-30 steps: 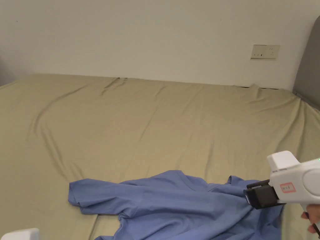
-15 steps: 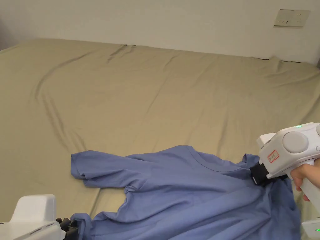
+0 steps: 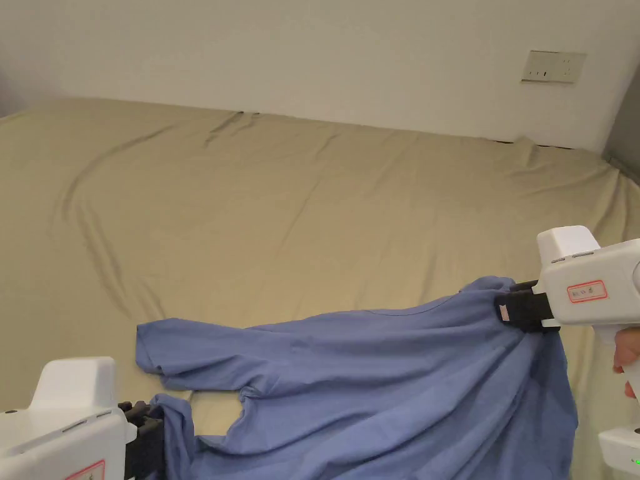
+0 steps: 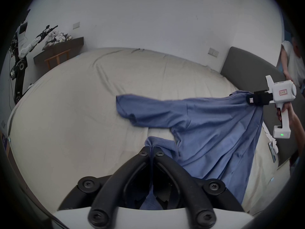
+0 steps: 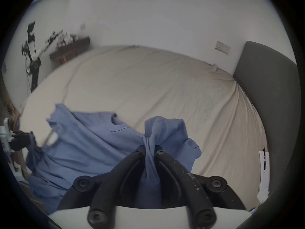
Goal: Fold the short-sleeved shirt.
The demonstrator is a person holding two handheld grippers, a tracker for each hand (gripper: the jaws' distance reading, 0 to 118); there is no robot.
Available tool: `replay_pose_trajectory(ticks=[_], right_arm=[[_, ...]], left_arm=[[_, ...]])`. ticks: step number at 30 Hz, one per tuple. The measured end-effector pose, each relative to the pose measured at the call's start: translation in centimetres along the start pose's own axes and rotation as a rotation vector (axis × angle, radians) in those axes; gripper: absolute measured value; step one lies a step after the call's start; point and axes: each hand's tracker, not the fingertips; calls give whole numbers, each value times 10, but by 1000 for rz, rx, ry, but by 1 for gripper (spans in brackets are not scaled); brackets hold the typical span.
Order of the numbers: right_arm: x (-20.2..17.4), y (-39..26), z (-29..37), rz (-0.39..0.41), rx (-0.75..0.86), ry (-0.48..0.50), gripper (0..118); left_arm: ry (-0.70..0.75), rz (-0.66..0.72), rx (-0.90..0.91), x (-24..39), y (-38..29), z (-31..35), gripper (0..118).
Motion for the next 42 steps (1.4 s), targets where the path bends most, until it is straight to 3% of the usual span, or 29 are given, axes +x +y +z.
replay_pose_trajectory(ticks=[10, 13, 17, 21, 27, 34, 42], right_arm=[[-4, 0, 120, -61, 256, -35, 11], [-9, 5, 162, -33, 324, -85, 11], [-11, 9, 221, -71, 426, -129, 11], [-15, 9, 278, -62, 516, -201, 11], [-22, -4, 340, -80, 580, -218, 11], [-29, -9, 345, -63, 581, -228, 11], [-11, 1, 277, -82, 559, -253, 11]], left_arm=[[56, -66, 221, 3, 68, 60, 0], [87, -89, 303, 5, 96, 81, 0], [81, -119, 387, 11, 130, 122, 0], [170, -191, 508, 19, 156, 164, 0], [111, -133, 576, 18, 182, 215, 0], [107, -193, 580, 39, 178, 211, 0], [125, -185, 499, 53, 185, 143, 0]])
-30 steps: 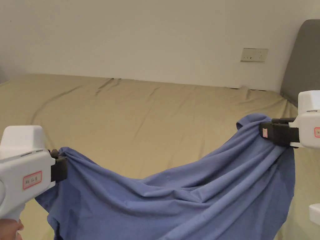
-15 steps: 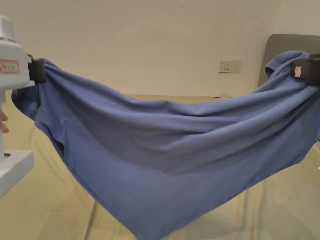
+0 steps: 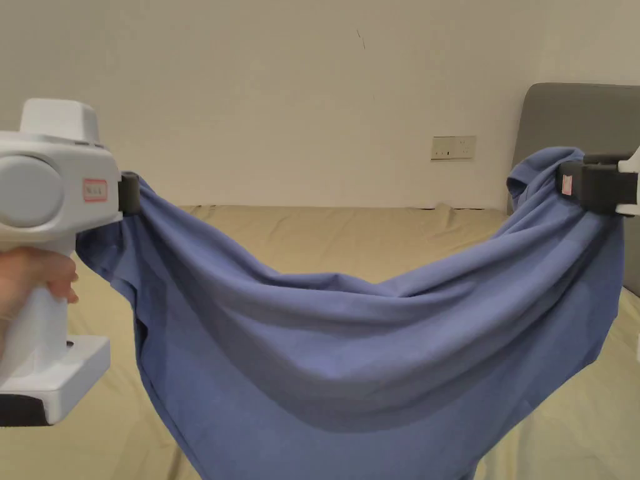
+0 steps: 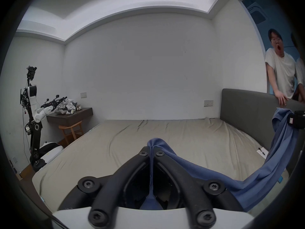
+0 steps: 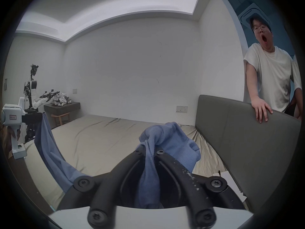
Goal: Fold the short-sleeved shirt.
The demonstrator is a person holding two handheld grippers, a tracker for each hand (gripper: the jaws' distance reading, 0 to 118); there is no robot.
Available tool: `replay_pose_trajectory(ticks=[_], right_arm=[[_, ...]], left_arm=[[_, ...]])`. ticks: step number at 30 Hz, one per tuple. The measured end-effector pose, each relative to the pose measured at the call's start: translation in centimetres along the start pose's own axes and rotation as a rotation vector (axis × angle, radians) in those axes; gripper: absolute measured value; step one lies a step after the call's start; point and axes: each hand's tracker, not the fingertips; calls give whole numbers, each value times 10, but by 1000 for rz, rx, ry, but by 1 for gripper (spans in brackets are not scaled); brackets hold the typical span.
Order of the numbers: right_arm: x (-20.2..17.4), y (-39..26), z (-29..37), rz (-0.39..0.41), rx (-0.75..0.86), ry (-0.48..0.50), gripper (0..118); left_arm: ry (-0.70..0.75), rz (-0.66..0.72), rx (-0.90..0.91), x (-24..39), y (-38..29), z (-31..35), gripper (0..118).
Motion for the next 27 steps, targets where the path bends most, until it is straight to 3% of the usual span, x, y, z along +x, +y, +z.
replay_pose_trajectory(ticks=[8, 11, 15, 17, 22, 27], right_arm=[[9, 0, -118, 25, 39, -124, 10], [15, 12, -158, 2, 96, -163, 10], [25, 39, -200, 48, 201, -267, 10], [32, 41, -216, 25, 243, -292, 10], [43, 16, -247, 10, 214, -294, 10], [46, -31, -258, 25, 141, -267, 10]], left_arm=[[62, -79, -32, 38, 1, -118, 0], [54, -28, 6, 48, 16, -162, 0], [127, -81, 97, 64, 46, -209, 0], [143, -95, 117, 70, 53, -230, 0], [129, -27, 108, 76, 41, -262, 0], [127, -96, 62, 86, -6, -273, 0]])
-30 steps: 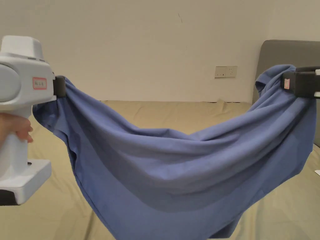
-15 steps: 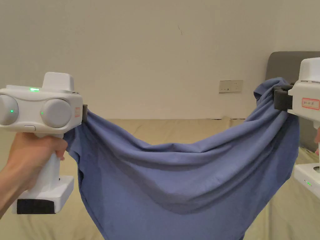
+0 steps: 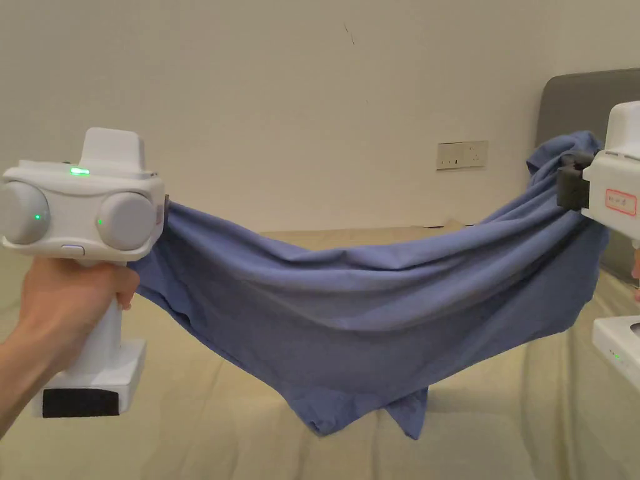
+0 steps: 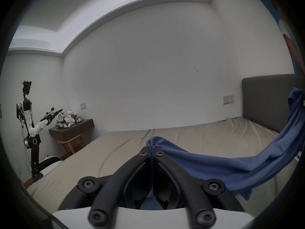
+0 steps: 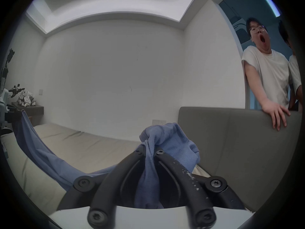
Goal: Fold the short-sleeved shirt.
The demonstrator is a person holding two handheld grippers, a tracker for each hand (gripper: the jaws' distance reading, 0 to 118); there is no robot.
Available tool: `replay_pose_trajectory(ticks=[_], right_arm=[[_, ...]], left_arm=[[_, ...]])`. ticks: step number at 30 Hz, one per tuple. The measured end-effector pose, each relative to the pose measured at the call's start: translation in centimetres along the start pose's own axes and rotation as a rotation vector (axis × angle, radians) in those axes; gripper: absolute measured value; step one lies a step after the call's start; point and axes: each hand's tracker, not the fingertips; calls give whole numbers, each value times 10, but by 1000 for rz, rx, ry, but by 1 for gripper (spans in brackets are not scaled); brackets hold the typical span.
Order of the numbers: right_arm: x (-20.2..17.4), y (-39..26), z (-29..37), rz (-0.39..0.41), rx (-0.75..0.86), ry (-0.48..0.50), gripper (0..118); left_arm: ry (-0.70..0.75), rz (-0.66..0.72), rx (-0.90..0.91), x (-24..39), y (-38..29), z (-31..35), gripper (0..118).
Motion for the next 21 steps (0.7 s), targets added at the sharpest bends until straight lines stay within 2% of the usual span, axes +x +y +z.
replay_pose_trajectory(ticks=[4, 8, 10, 11, 13, 14, 18, 21], right_arm=[[3, -31, 22, -17, -28, 20, 10], [8, -53, 61, -17, -50, 37, 10], [11, -64, 83, -58, -63, 55, 10], [14, -69, 95, -100, -82, 55, 10], [17, -80, 118, -135, -103, 70, 10], [16, -83, 131, -135, -121, 70, 10], [15, -110, 180, -89, -213, 109, 10], [14, -133, 222, -124, -243, 133, 10]], left_arm=[[-32, 60, -43, -9, -30, 17, 0], [-19, 15, -29, -23, -63, 55, 0], [-33, -11, -26, -30, -78, 77, 0], [-40, -3, -26, -35, -87, 88, 0], [-55, 27, -48, -43, -103, 110, 0], [-67, 57, -63, -47, -113, 121, 0], [-83, 30, -149, -55, -156, 173, 0], [-121, 59, -212, -68, -185, 206, 0]])
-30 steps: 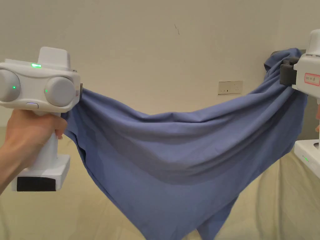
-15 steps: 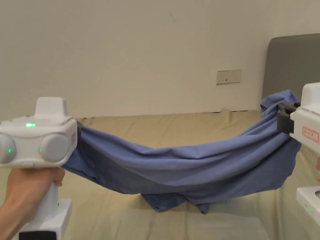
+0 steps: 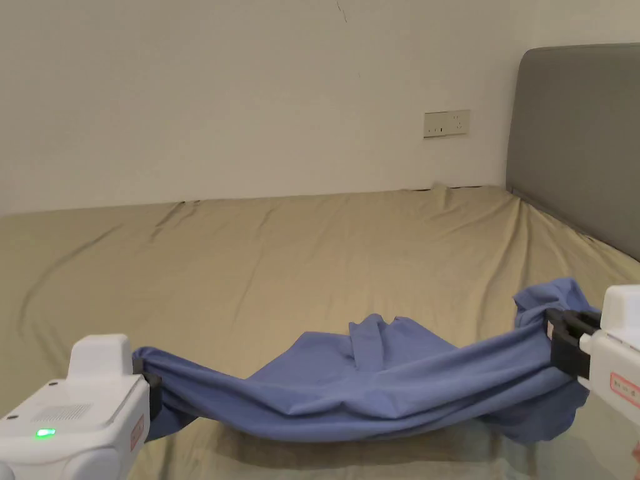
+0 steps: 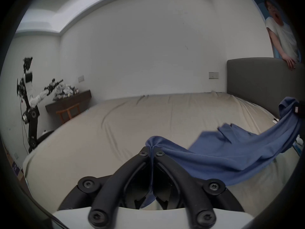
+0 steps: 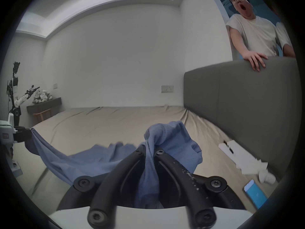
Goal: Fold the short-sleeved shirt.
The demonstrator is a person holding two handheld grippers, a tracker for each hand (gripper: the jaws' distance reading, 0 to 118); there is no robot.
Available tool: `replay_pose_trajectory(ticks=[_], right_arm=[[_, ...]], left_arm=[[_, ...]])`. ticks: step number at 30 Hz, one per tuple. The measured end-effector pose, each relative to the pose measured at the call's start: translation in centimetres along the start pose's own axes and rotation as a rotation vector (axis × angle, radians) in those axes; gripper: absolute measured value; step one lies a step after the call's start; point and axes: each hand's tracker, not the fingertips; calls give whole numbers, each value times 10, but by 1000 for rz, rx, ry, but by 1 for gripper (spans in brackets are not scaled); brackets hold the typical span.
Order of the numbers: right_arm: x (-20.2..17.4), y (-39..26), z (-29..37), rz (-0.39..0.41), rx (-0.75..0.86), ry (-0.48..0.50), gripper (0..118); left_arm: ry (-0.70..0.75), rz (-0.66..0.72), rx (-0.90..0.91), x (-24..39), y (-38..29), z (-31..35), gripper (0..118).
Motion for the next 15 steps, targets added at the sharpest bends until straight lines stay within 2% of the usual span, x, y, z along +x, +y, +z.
replay_pose_trajectory(ticks=[3, 6, 10, 14, 15], right_arm=[[-5, -33, 33, -4, -22, -3, 10], [-10, -58, 59, -12, -56, -9, 10], [-18, -91, 84, 67, -103, -33, 10], [-24, -125, 95, 64, -136, -31, 10], [-26, -131, 94, 70, -143, -30, 11]], left_arm=[[-5, 14, -22, -11, -26, 34, 0], [30, -76, -25, -16, -48, 57, 0], [3, -13, -68, -29, -71, 83, 0], [3, -84, -89, -26, -104, 95, 0], [2, -62, -116, -27, -109, 94, 0]])
